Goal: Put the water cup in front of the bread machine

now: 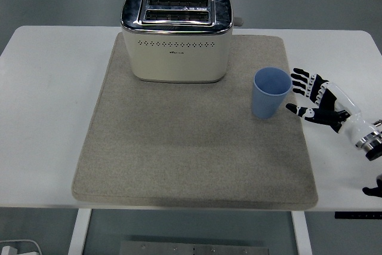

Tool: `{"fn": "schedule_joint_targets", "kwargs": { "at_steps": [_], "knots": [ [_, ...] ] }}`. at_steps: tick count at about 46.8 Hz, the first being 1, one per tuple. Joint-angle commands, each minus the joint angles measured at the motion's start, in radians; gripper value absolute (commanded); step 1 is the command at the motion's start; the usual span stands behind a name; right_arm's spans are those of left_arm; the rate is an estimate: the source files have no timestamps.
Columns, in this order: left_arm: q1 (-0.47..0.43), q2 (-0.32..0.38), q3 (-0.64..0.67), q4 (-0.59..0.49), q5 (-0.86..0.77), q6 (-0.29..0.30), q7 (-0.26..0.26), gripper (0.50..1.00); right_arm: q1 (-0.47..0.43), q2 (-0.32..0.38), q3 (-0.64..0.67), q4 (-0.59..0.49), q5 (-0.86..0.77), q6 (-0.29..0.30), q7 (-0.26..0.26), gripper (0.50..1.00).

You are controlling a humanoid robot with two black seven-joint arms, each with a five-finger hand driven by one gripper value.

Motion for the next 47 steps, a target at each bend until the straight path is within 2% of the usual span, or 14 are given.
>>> {"fn": "schedule_joint_targets", "kwargs": {
  "at_steps": [1, 28, 47],
  "knots": [
    [0.0, 0.0, 0.0, 0.0, 0.0, 0.0, 0.001, 1.0, 0.003, 0.008, -0.003, -0.008, -0.001, 0.0, 0.0, 0.907],
    [0.0, 0.0, -0.002, 0.0, 0.0, 0.0, 0.001, 1.0, 0.021, 0.081, -0.012, -0.06, -0.003, 0.001, 0.0, 0.907],
    [0.0, 0.0, -0.002, 0.0, 0.0, 0.0, -0.001, 1.0, 0.04, 0.089, -0.014, -0.069, -0.003, 0.003, 0.0, 0.911]
  ]
}}
